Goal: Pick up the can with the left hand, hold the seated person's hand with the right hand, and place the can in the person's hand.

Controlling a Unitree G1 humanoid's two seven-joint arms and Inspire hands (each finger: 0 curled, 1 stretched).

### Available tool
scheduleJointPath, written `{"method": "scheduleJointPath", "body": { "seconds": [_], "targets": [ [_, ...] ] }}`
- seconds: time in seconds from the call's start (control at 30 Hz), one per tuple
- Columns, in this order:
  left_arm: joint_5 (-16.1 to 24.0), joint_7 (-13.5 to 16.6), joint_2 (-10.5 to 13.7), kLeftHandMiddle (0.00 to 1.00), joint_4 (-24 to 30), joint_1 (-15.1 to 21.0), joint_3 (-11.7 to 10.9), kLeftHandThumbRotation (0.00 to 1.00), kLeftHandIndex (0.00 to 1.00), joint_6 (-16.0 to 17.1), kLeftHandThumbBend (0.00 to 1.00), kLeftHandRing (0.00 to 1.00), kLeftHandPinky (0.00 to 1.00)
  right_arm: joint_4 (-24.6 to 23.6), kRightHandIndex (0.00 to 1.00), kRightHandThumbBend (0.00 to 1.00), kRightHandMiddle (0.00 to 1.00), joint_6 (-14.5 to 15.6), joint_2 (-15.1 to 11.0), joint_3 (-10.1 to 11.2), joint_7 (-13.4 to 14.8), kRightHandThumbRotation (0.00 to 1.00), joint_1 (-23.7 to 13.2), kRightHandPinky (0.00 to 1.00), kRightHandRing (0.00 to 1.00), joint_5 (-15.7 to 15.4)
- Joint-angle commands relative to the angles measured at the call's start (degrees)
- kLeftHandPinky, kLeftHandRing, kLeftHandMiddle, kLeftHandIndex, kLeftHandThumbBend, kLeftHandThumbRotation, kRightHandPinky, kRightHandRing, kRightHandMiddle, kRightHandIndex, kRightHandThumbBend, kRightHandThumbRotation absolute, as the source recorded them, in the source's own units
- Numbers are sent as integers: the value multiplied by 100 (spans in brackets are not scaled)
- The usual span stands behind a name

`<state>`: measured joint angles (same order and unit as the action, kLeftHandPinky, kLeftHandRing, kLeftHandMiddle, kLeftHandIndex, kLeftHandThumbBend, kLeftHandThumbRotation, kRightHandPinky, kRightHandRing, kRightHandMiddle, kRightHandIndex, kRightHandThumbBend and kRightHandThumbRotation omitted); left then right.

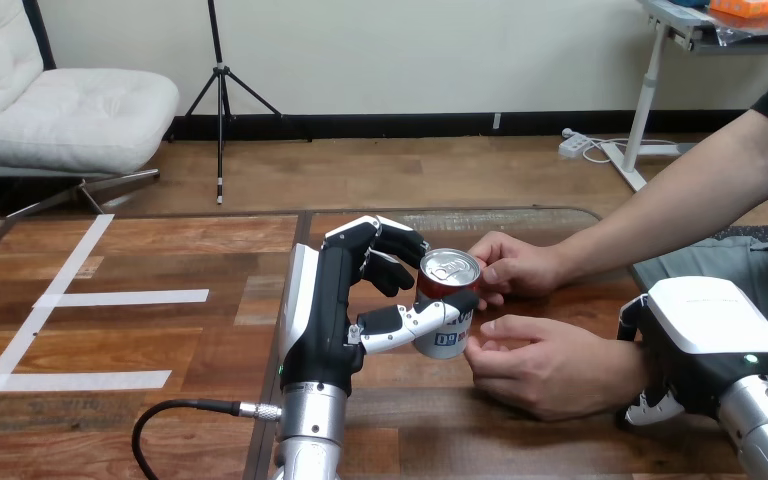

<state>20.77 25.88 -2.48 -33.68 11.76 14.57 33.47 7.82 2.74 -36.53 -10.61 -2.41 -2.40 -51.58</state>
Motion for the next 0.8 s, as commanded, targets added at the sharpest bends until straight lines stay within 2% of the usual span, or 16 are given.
{"method": "scheduleJointPath", "body": {
  "seconds": [0.0,0.17,0.5,0.77],
  "targets": [
    [-43,76,-219,43,287,231,-87,0,45,149,53,41,38,10,44,81,38,-34,-100,106,44,0,-248,21,29,161],
    [-48,66,-218,43,284,234,-84,0,45,153,54,41,38,-72,42,81,37,-41,-87,163,88,0,-215,19,27,201],
    [28,88,-213,44,317,230,-62,0,45,54,54,41,39,-375,44,84,37,38,-101,281,-21,0,-137,20,28,323],
    [17,89,-225,44,279,254,-63,0,45,82,54,41,39,-470,44,82,33,51,-116,335,-41,0,-112,17,24,362]
  ]
}}
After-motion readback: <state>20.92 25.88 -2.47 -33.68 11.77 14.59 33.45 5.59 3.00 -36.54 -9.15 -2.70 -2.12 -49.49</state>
